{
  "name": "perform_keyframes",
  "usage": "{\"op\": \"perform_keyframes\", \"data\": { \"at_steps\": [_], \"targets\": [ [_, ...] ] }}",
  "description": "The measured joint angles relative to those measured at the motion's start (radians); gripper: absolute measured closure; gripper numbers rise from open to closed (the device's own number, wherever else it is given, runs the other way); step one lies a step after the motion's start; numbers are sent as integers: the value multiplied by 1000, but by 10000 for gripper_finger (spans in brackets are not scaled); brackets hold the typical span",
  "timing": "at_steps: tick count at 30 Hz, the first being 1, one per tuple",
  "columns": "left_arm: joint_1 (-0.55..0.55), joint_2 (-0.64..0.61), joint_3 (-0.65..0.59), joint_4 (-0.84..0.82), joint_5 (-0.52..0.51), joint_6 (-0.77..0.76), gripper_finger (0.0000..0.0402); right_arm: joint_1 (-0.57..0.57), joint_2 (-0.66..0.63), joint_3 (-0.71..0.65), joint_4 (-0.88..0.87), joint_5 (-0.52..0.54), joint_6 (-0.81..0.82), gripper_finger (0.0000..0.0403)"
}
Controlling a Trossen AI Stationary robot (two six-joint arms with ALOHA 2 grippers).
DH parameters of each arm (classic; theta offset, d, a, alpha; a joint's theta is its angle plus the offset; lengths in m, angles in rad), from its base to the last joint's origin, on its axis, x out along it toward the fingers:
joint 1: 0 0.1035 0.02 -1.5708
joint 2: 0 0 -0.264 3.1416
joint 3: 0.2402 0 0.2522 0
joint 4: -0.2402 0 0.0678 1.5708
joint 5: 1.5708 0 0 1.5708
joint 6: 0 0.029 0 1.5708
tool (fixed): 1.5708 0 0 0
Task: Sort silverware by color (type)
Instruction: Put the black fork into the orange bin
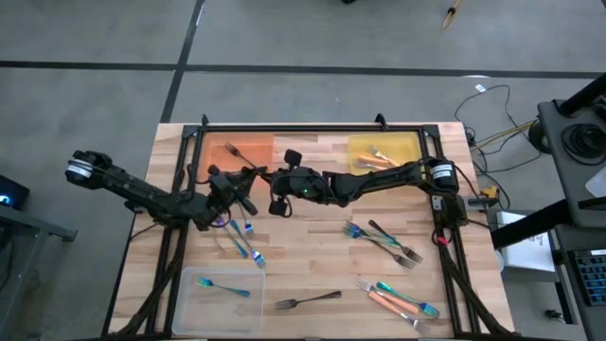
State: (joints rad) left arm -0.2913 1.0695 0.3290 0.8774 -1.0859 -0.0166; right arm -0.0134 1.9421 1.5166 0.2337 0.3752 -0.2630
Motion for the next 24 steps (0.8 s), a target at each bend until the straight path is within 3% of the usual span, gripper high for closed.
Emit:
{"op": "perform_keyframes", "data": {
  "at_steps": [10,17,20,24],
  "targets": [
    [1,-3,0,3,30,-26,401,0,-3,0,-17,-8,0,382],
    [2,-3,0,6,23,-11,401,0,-30,0,-87,-12,14,308],
    [10,-4,0,6,-13,32,401,0,-52,0,-116,-9,18,282],
    [39,-5,0,2,-134,151,401,0,-80,0,-190,-8,40,260]
  ]
}}
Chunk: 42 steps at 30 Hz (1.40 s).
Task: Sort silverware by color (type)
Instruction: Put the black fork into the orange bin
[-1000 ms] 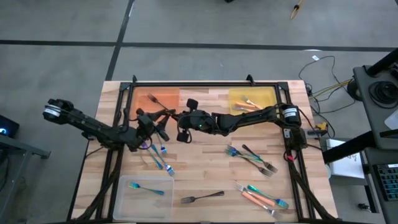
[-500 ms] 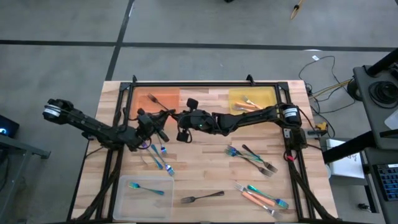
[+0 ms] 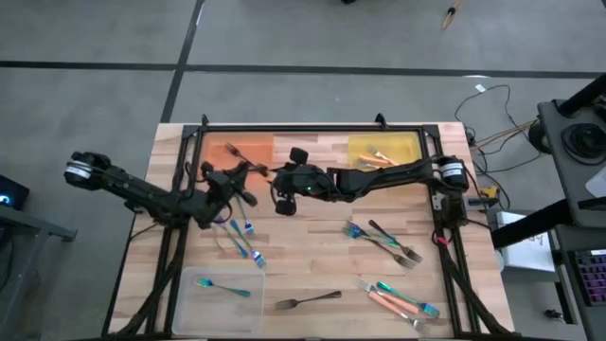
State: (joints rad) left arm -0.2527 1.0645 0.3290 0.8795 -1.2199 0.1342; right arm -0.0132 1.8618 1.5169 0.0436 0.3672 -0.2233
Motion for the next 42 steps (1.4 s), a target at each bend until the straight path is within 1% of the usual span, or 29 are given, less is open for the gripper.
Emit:
{"op": "perform_keyframes", "data": {
  "at_steps": [2,5,7,9,11,15,17,21,25,30,34,38,39,42],
  "targets": [
    [20,-1,0,0,-43,62,401,0,-18,0,-44,0,37,255],
    [60,-2,0,-12,-54,139,401,0,-44,0,-119,0,83,254],
    [92,-1,0,-70,-73,161,401,0,-55,0,-163,1,109,255],
    [129,6,0,-172,-126,158,401,0,-59,0,-212,1,135,258],
    [168,8,0,-278,-137,125,401,0,-59,0,-248,5,163,260],
    [261,8,0,-445,-76,20,401,0,-59,0,-337,29,205,260],
    [305,13,0,-527,-73,-40,401,0,-61,0,-394,30,232,257],
    [335,20,0,-633,-72,-144,399,0,-75,0,-507,30,274,254],
    [335,40,0,-669,-68,-177,387,0,-99,0,-640,30,291,257],
    [335,81,0,-695,-10,-171,368,0,-156,0,-849,30,361,253],
    [335,115,0,-695,-7,-171,344,0,-209,0,-1004,29,422,250],
    [335,122,0,-695,-9,-171,318,0,-273,0,-1173,29,508,251],
    [335,120,0,-699,-23,-163,311,0,-288,0,-1218,29,534,251],
    [336,109,14,-702,-130,-101,292,0,-332,0,-1332,32,616,252]
  ]
}}
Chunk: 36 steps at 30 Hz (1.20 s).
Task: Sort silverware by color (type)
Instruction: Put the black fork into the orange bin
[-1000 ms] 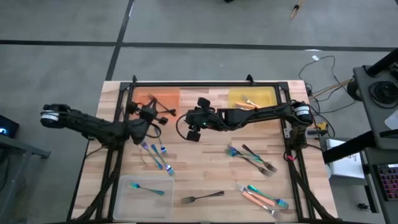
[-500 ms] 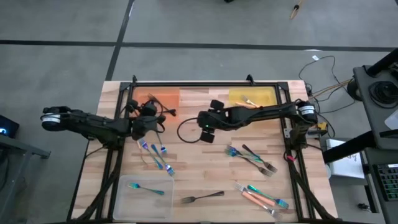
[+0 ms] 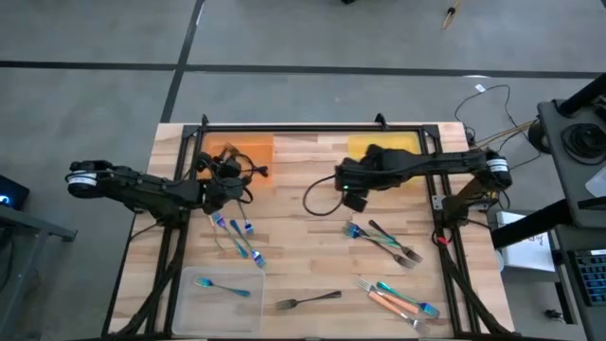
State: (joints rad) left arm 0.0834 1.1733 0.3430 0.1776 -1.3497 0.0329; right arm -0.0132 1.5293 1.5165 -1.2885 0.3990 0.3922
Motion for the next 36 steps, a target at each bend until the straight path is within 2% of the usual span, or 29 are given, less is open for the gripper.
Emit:
{"op": "perform_keyframes", "data": {
  "at_steps": [6,14,18,22,25,33,36],
  "targets": [
    [2,-2,30,-1,-147,201,268,2,-68,0,-68,5,113,252],
    [14,13,75,-1,-200,199,267,2,-93,-1,-67,5,124,252],
    [13,8,106,2,-64,129,267,2,-89,-1,-65,6,123,252],
    [21,13,135,0,-8,58,267,2,-89,-1,-64,29,123,252],
    [31,13,149,1,78,24,267,2,-89,-2,-64,31,122,252],
    [59,21,154,-2,82,-32,267,2,-88,-3,-64,32,122,252],
    [56,19,154,-1,160,-83,267,2,-88,-8,-62,23,138,252]
  ]
}}
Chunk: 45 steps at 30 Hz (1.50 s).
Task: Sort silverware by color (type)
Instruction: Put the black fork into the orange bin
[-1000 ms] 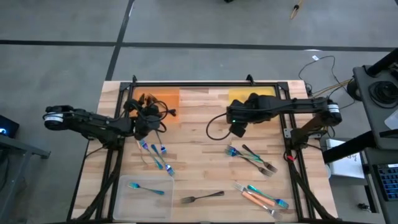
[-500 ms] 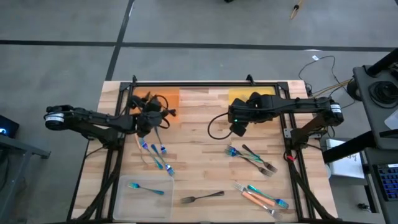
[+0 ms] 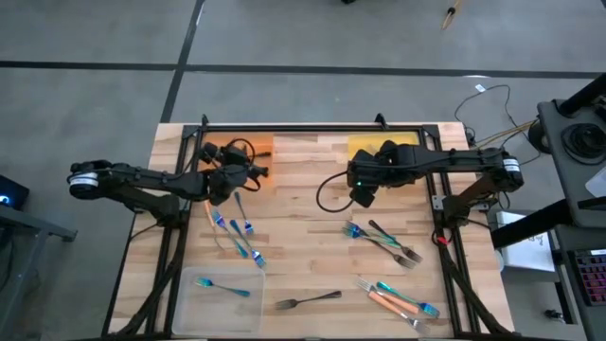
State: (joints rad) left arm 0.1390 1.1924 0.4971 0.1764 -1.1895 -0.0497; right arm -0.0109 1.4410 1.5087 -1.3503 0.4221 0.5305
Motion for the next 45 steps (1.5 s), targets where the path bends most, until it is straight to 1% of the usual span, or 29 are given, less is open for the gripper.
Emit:
{"op": "perform_keyframes", "data": {
  "at_steps": [1,2,4,7,9,11,13,14,17,22,24,28,35,40,45],
  "targets": [
    [-1,-2,0,-1,67,-28,267,0,0,-8,2,-10,13,252],
    [-1,-4,0,0,154,-62,267,0,0,-20,4,-27,34,252],
    [-2,-9,0,8,339,-126,267,0,0,-63,17,-107,60,252],
    [-2,-11,0,8,604,-176,267,12,1,-141,50,-250,86,252],
    [-4,-11,0,14,785,-198,267,24,1,-181,50,-318,123,252],
    [-10,-12,0,19,940,-214,267,40,1,-218,46,-367,170,252],
    [-25,-11,-1,34,1043,-236,267,56,1,-257,42,-407,217,252],
    [-34,-11,-1,45,1074,-246,267,65,1,-279,43,-433,241,252],
    [-68,-10,-1,73,1094,-258,267,94,1,-347,50,-476,304,252],
    [-93,-10,-1,138,1094,-251,267,132,1,-456,76,-518,358,252],
    [-93,-10,-1,141,1094,-249,267,143,1,-501,115,-550,371,252],
    [-93,-10,-1,142,1094,-249,267,162,1,-577,254,-613,389,252],
    [-93,-10,-1,145,1093,-252,267,168,1,-619,299,-598,397,252],
    [-92,-10,-1,148,1093,-254,267,168,1,-681,424,-589,403,252],
    [-92,-10,-1,156,1092,-253,267,168,1,-699,430,-526,418,252]
  ]
}}
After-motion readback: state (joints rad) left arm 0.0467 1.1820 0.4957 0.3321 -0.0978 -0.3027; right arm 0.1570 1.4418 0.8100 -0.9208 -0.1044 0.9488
